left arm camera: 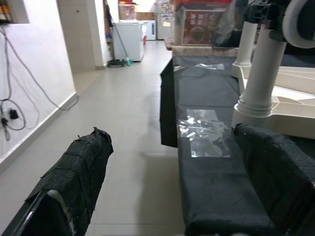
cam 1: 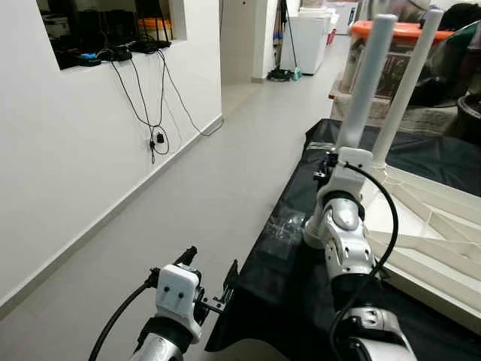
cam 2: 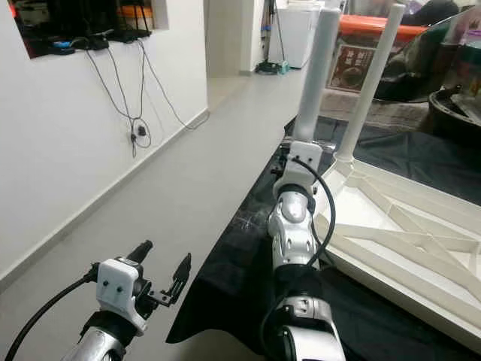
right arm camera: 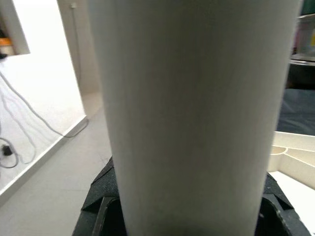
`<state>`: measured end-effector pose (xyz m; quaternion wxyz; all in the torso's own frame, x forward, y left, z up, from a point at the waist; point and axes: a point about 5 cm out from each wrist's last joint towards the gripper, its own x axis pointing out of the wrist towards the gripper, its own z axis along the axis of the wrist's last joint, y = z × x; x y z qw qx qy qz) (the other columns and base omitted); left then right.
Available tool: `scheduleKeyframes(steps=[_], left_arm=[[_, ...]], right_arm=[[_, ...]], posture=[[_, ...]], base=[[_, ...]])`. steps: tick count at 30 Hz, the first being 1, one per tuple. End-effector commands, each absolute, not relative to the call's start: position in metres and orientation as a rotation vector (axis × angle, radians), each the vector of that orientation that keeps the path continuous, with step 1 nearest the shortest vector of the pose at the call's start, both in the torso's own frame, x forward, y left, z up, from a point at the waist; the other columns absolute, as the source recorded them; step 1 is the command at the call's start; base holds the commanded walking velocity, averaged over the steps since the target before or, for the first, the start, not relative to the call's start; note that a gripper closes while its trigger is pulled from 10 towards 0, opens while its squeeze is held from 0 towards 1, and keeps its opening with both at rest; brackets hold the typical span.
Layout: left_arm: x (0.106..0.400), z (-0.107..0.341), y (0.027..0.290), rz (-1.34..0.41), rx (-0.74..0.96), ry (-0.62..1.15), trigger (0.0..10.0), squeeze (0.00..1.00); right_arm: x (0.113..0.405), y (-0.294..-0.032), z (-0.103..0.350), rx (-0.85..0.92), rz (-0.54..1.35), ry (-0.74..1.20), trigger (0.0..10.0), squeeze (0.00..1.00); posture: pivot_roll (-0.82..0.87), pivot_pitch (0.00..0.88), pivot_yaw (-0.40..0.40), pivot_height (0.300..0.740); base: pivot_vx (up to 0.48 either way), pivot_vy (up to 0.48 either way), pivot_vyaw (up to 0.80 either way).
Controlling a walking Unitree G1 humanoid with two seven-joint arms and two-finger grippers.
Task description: Building children table
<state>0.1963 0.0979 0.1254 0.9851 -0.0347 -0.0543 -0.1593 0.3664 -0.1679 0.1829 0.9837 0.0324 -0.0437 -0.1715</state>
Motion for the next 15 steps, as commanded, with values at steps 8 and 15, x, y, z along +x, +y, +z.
scheduleKeyframes(steps=[8, 15], left_arm=[[0.196, 0.122, 0.095, -0.33, -0.067, -0.094, 10.0, 0.0], [0.196, 0.121, 0.096, -0.334, -0.066, -0.092, 10.0, 0.0]], right_arm=[[0.365, -0.135, 0.171, 0.161, -0.115, -0.128, 10.0, 1.0], [0.369, -0.119, 0.172, 0.281, 0.221, -0.078, 10.0, 0.0]], posture=[[0.05, 0.0, 0.012, 0.74], [0.05, 0.0, 0.009, 0.74]], base=[[0.0, 0.0, 0.0], [0.0, 0.0, 0.0]])
